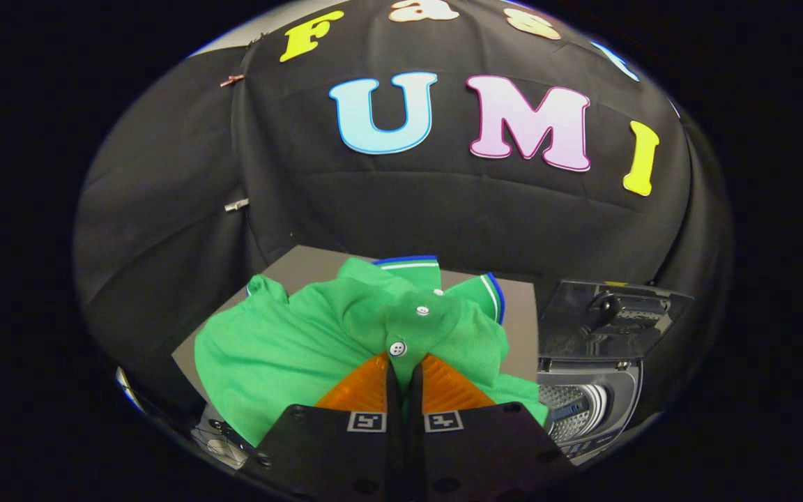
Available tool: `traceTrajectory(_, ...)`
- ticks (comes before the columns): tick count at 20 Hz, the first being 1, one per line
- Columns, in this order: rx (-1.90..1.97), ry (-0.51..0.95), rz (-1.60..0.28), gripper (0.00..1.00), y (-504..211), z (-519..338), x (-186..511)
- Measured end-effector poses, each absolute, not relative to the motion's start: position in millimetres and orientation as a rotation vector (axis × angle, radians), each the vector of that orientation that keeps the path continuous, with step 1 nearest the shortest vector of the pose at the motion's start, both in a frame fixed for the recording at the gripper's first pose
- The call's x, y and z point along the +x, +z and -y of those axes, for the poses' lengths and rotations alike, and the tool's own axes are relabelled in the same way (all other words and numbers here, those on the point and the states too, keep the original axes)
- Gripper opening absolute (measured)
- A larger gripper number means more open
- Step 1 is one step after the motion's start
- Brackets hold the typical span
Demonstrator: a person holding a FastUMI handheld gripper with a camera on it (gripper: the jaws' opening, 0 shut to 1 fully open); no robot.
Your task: Put the clothes into the washing machine and then close the washing machine lid.
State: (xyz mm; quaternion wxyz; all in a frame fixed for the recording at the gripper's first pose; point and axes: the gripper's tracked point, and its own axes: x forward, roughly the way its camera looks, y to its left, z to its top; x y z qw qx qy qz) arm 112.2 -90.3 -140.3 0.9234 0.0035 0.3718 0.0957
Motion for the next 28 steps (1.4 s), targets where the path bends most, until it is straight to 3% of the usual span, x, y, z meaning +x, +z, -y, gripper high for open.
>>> traceTrajectory(10, 0.145, 0.315, -0.796, 0.05, -122, 166, 94)
traceTrajectory(25, 0.174, 0.402, -0.789, 0.05, -128, 326, 121)
traceTrajectory(28, 0.165, 0.367, -0.788, 0.05, -132, 356, 126)
